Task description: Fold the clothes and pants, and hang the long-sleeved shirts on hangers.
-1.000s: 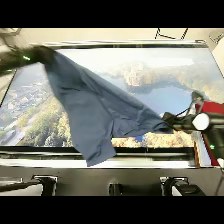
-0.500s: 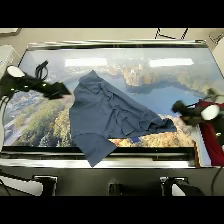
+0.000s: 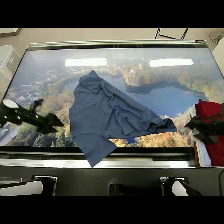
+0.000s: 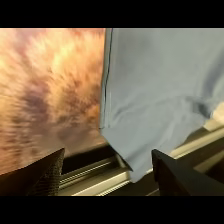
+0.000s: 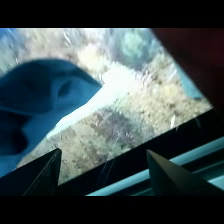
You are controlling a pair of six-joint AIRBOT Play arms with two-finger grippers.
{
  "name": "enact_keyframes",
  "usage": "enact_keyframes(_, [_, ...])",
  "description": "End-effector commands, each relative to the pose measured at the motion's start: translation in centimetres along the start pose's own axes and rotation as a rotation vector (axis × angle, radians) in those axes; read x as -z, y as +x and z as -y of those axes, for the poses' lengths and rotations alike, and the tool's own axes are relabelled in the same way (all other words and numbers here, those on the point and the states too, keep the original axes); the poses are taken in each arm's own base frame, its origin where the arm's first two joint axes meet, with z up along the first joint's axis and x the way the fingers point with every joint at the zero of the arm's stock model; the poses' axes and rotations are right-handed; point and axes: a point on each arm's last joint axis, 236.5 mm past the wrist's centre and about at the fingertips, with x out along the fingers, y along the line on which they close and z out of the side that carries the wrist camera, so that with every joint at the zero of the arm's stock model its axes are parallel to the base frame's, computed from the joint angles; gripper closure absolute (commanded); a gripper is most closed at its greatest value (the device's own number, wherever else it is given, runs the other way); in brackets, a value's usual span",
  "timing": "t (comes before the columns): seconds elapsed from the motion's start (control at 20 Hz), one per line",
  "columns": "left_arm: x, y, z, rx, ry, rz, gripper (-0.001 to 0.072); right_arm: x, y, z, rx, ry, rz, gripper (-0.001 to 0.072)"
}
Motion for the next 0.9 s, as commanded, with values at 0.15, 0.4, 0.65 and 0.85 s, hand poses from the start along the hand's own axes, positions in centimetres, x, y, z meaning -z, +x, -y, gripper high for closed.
enact_keyframes(0.15, [1.1,6.4,0.9,0.028,0.008,0.039,0.0129,1.9,1.2,-0.3,-0.046,-0.010,-0.066,0.0074])
enact_keyframes(0.4, [0.3,8.4,1.4,-0.023,0.003,0.067,0.0385,1.1,1.7,-0.6,-0.063,0.001,-0.049,0.0073])
enact_keyframes(0.65, [0.4,7.6,2.6,-0.012,0.076,0.069,0.0685,2.2,5.8,-2.2,-0.116,0.014,-0.128,0.0075])
enact_keyframes(0.85, [0.5,6.3,3.9,-0.003,0.115,0.100,0.0685,0.1,8.5,-4.2,-0.107,-0.049,-0.022,0.0098])
